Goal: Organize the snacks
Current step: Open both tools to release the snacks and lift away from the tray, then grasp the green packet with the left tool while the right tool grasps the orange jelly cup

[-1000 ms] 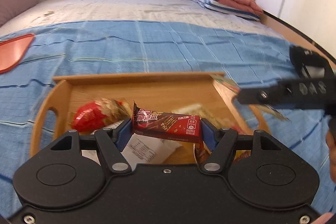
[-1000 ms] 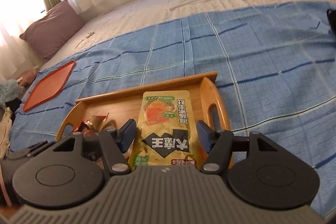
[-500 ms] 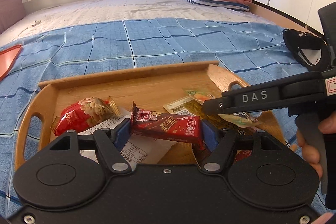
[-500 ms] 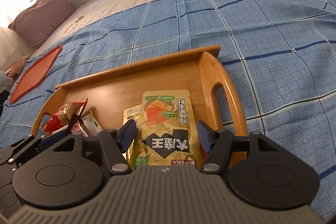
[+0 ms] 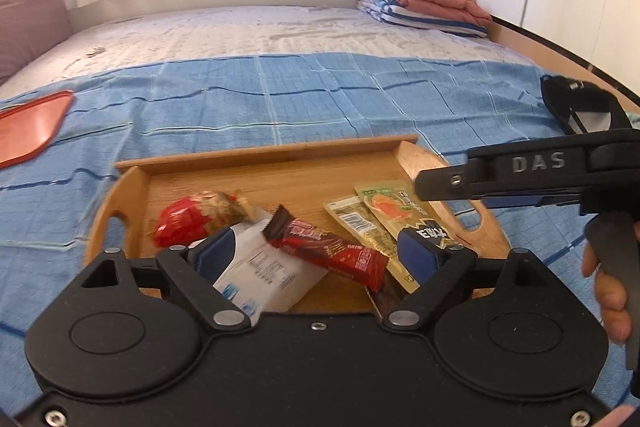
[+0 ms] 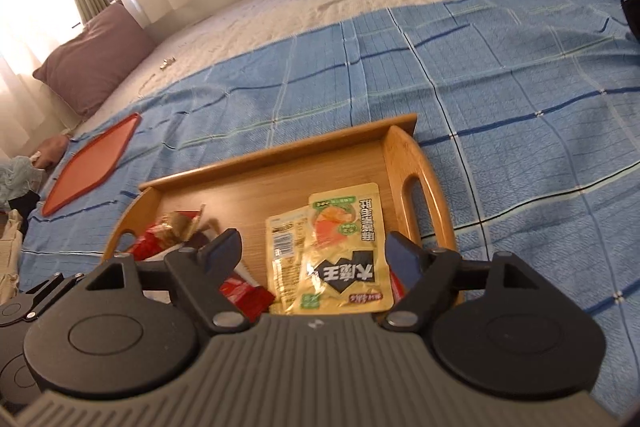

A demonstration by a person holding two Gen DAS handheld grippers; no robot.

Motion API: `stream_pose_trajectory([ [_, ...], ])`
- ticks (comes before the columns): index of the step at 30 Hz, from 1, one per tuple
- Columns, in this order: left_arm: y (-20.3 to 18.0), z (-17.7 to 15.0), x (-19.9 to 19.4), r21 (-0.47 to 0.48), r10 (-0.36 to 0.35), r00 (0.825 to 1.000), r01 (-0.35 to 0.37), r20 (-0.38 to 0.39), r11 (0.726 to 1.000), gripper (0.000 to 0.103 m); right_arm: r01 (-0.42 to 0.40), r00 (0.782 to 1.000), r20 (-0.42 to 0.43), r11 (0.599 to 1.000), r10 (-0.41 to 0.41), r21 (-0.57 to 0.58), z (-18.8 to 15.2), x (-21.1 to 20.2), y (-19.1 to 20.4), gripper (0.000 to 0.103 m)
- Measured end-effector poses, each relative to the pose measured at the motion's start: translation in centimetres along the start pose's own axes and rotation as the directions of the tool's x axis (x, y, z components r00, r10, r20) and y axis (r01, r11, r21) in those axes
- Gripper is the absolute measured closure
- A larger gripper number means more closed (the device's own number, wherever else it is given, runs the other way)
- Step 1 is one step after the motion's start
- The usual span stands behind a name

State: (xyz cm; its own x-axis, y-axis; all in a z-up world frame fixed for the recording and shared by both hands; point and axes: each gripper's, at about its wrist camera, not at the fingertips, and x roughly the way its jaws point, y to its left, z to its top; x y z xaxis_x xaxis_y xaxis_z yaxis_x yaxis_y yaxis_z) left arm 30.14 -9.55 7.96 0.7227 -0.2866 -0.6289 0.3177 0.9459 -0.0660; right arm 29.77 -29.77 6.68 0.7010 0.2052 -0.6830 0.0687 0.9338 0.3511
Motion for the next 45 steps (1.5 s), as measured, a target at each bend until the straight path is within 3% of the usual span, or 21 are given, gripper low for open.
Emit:
stream_pose_trajectory([
  [8,0.2,-0.2,-6.7,-0.030,0.049,0.999,-0.048,0.024,0.998,0.014,-0.014,0.998,0.056,0.998,0.017,-0.056,-0.1,-6.2,2.1,0.017],
  [16,0.2,-2.2,-14.9,-0.085,0.047,0.997,-0.042,0.059,0.996,0.013,-0.027,0.995,0.096,0.992,0.039,-0.127,-1.9,-12.4,4.4,0.017],
  [30,-2.8,-7.4,-28.4,-0.087,-0.027,0.989,0.040,0.146,0.995,0.009,-0.072,0.978,0.172,0.969,0.115,-0.238,-7.1,-23.5,6.6,0.015],
  [39,-4.0,-10.9,-31.0,-0.076,0.011,0.983,0.003,0.184,0.997,0.008,-0.043,0.969,0.223,0.963,0.106,-0.267,-11.5,-26.6,5.2,0.014],
  [45,-3.4,-14.5,-30.3,-0.110,0.023,0.982,-0.002,0.188,0.994,0.008,0.046,0.959,0.279,0.953,0.042,-0.301,-15.0,-26.3,3.4,0.013],
])
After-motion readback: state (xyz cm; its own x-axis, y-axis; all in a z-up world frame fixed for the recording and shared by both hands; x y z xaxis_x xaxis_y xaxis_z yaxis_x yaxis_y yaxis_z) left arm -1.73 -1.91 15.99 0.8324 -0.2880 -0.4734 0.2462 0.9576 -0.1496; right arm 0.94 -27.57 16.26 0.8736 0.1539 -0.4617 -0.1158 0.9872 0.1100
